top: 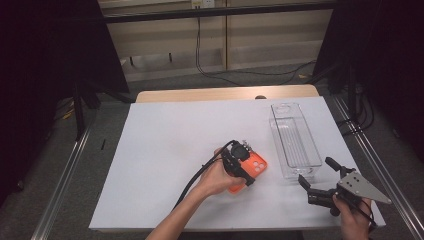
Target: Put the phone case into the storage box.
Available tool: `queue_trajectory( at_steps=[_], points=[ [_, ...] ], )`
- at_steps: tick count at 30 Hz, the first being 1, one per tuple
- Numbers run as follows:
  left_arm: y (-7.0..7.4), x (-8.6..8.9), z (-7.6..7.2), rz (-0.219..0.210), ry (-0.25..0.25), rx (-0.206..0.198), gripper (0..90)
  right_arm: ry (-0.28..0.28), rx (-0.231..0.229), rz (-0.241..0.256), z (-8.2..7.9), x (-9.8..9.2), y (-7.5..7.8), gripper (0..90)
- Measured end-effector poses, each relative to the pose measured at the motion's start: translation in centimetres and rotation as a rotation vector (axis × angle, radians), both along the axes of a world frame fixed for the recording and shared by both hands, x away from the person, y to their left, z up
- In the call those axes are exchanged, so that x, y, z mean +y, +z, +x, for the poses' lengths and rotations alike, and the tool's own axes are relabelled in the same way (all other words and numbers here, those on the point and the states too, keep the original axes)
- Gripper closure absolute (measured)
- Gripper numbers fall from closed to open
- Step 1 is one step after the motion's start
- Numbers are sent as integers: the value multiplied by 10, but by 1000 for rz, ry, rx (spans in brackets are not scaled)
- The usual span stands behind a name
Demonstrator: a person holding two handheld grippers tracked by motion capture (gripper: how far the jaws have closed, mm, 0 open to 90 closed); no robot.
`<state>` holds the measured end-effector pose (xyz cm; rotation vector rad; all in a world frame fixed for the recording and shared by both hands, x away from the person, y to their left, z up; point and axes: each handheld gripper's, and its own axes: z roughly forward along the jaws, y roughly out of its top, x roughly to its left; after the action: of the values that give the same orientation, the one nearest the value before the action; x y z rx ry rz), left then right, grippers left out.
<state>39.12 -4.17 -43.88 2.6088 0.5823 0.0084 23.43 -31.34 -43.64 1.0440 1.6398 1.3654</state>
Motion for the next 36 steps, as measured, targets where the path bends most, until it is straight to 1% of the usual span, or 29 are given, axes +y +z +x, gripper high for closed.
queue_trajectory(
  at_steps=[2, 4, 5, 11, 12, 13, 15, 17, 19, 20, 22, 24, 29, 33, 36],
  points=[
    [0, -1, -1, 20, -15, -21, 55, 0, -1, 0, 0, 0, 0, 0],
    [-1, -1, -3, 24, -17, -36, 57, -1, -1, 0, -1, 0, 0, 0],
    [-1, -2, -4, 21, -10, -44, 62, -2, 0, -1, -1, 0, 0, 0],
    [-1, -2, -6, 23, 1, -48, 65, 0, 3, 1, 0, 0, 0, 0],
    [-2, -1, -6, 20, 1, -52, 65, -1, 2, -1, 0, 0, 0, 0],
    [-3, 0, -7, 5, 7, -58, 65, 0, 2, 1, 0, 0, 0, 0],
    [-3, 2, -7, 2, 0, -64, 69, -1, 2, -3, 0, 1, 0, 0],
    [-1, 1, -7, 7, -3, -60, 87, -1, 1, -1, 0, 1, 0, 0],
    [0, 2, -8, 1, -6, -63, 140, -2, 4, 0, 0, 1, 0, 0],
    [0, 2, -8, 2, -10, -65, 143, -3, 5, -1, 0, 1, 0, 0],
    [0, 2, -9, 0, -2, -67, 147, -3, 5, -1, 0, 1, 0, 0],
    [1, 1, -8, 9, -6, -66, 149, -2, 5, -1, 0, 1, 0, 0],
    [1, 3, -8, -3, -8, -62, 151, -1, 4, 1, 0, 1, 0, 0],
    [1, 2, -9, 1, -9, -72, 153, -3, 2, -1, 0, 0, 0, 0],
    [2, 2, -9, 4, -14, -66, 153, -3, 0, 0, 0, 0, 0, 0]
  ],
)
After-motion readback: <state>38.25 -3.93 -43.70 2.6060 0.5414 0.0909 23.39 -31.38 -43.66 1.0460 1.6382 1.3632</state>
